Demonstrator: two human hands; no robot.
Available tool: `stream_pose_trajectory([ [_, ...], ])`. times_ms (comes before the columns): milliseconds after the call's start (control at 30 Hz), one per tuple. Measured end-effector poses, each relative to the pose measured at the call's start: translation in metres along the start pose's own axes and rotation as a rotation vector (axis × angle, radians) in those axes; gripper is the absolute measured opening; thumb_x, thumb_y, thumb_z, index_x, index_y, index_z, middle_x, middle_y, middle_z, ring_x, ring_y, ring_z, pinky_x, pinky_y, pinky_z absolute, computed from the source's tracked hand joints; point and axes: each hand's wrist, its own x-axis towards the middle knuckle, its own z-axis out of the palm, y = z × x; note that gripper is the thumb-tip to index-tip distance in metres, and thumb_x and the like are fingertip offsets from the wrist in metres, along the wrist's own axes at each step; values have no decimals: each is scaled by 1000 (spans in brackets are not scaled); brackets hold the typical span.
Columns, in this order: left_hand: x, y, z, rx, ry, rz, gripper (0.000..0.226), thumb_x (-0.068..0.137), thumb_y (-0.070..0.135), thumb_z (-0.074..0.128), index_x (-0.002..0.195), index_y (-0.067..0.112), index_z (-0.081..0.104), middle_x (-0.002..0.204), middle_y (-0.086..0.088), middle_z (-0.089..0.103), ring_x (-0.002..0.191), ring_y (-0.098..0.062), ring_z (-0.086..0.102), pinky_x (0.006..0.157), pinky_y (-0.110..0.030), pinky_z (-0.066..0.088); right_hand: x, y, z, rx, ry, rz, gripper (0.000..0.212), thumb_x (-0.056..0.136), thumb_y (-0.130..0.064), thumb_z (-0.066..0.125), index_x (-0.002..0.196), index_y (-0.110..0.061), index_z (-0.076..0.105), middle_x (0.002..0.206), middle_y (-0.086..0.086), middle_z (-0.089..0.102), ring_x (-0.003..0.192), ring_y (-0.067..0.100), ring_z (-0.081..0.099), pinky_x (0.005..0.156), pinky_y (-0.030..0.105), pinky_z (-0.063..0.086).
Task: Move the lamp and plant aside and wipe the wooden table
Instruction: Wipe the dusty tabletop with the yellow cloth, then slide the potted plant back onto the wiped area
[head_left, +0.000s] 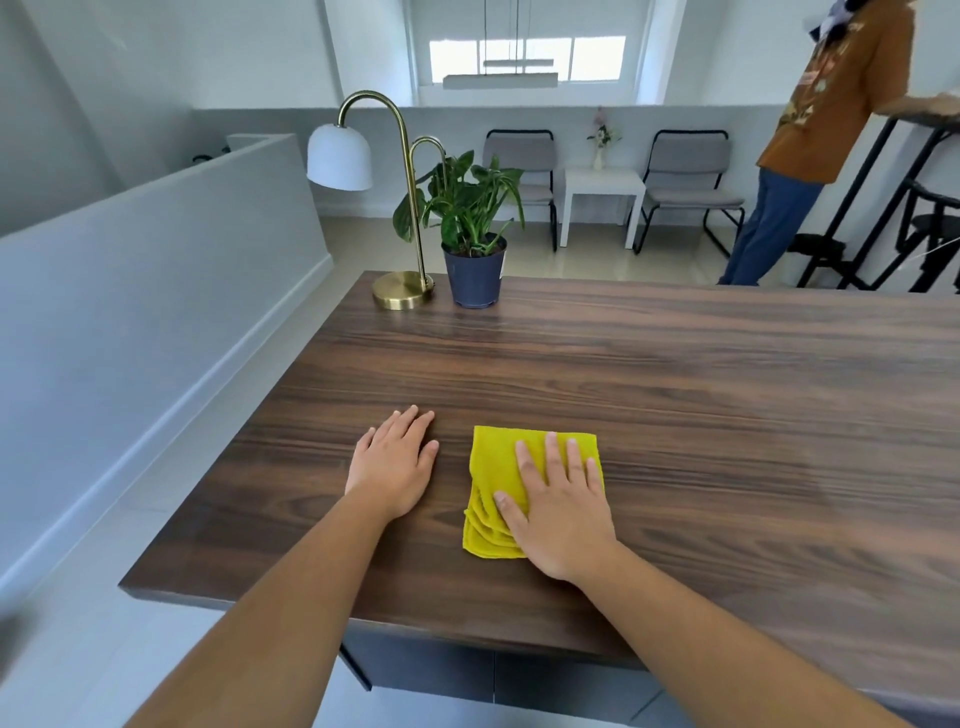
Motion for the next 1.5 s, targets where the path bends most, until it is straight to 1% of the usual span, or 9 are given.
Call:
stream_pose_trajectory([
  [167, 10, 0, -9, 18, -2, 4, 51, 97, 46, 31, 144, 27, 30, 156, 2, 25, 145, -17, 17, 115, -40, 16, 15, 1, -21, 64, 32, -12, 69, 92, -63, 21, 151, -32, 3, 162, 4, -3, 149, 24, -8, 119, 46, -2],
  [400, 69, -4, -53, 33, -6, 76, 56, 96, 49, 31, 146, 24, 26, 157, -1, 22, 145, -21, 18, 115, -43, 18, 108, 19, -100, 238, 116, 71, 54, 99, -47, 28, 148, -23, 27, 161, 6, 12, 149, 26, 6, 116, 53, 12],
  [667, 157, -9, -74, -16, -57, 122, 61, 95, 49, 35, 147, 21, 22, 156, -3, 23, 142, -25, 23, 112, -47, 24, 182, 21, -123, 366, 120, 188, 55, 100, -44, 31, 149, -22, 23, 162, 4, 10, 149, 21, 6, 117, 45, 18],
  [800, 205, -2, -69, -138, -33, 81, 66, 93, 48, 42, 147, 19, 20, 155, -5, 26, 140, -26, 28, 110, -47, 30, 225, 18, -118, 484, 91, 161, 59, 98, -44, 36, 151, -26, 17, 161, 0, 11, 148, 20, 12, 116, 43, 26],
  [933, 252, 3, -52, -442, 1, -6, 78, 88, 45, 54, 149, 16, 14, 156, -7, 23, 142, -24, 26, 114, -42, 27, 277, 18, -104, 699, 70, 133, 66, 95, -46, 46, 151, -33, 12, 157, -2, 26, 143, 23, 28, 111, 37, 28],
  [1167, 309, 3, -28, -938, 77, -94, 87, 81, 30, 70, 148, 27, 15, 154, 1, 28, 138, -19, 32, 112, -42, 33, 343, 27, -79, 1098, 96, 99, 83, 88, -28, 65, 151, -30, 11, 160, 0, 19, 145, 19, 23, 116, 43, 29],
  [1233, 315, 3, -26, -998, 86, -84, 83, 81, 26, 71, 146, 31, 20, 150, 3, 36, 133, -18, 40, 110, -40, 36, 352, 28, -78, 1144, 95, 86, 82, 87, -22, 67, 150, -30, 15, 158, 0, 24, 142, 20, 30, 112, 41, 33],
  [1367, 319, 8, -25, -1006, 70, -7, 78, 81, 20, 70, 144, 32, 26, 141, 4, 45, 123, -13, 50, 106, -36, 41, 361, 24, -79, 1257, 92, 19, 66, 88, -7, 64, 145, -21, 33, 146, 5, 46, 117, 12, 52, 89, 20, 44],
  [1500, 316, 14, -24, -1025, 67, 31, 78, 81, 16, 71, 144, 31, 27, 141, 2, 46, 122, -14, 51, 105, -36, 42, 361, 21, -78, 1262, 170, 44, 63, 85, -6, 67, 141, -16, 39, 139, 9, 53, 119, 19, 56, 101, 34, 46],
])
